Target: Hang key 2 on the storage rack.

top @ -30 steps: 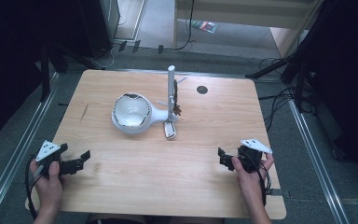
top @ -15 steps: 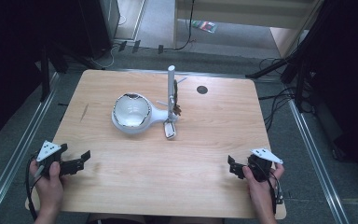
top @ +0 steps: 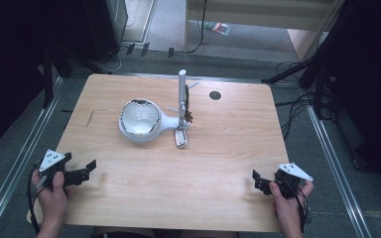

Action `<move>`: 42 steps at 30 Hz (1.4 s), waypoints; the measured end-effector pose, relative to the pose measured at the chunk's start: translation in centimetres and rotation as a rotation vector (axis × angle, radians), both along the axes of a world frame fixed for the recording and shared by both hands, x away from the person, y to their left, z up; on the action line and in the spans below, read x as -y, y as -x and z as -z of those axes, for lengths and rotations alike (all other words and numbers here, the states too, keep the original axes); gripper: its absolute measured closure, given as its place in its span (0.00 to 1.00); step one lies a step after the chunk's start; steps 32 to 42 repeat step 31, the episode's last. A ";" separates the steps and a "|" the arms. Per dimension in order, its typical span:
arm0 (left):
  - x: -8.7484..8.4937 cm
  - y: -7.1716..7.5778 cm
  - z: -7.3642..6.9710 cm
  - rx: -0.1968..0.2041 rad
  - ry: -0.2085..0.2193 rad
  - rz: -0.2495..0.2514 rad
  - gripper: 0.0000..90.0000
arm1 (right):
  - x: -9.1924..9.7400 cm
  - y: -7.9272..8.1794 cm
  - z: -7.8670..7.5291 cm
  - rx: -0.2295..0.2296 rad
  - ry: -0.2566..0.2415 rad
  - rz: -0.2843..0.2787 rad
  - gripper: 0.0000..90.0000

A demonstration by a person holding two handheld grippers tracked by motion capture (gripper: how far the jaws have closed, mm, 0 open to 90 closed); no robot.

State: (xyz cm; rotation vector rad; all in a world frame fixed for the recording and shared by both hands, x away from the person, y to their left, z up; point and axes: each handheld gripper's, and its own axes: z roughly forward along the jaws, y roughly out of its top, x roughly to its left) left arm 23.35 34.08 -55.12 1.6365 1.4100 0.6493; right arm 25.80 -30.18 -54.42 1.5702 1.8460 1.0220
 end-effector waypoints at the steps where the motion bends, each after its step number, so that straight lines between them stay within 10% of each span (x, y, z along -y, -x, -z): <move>1: 0.0 0.0 0.0 -0.001 -0.001 0.000 0.01 | 0.3 0.1 0.1 0.003 0.008 -0.005 0.00; 16: -0.1 0.1 0.0 0.004 0.009 -0.006 0.01 | 3.9 2.0 0.1 0.047 -0.045 -0.004 0.00; 42: -0.4 0.1 0.0 0.007 0.037 0.000 0.01 | 4.2 2.3 0.3 0.073 -0.105 0.002 0.00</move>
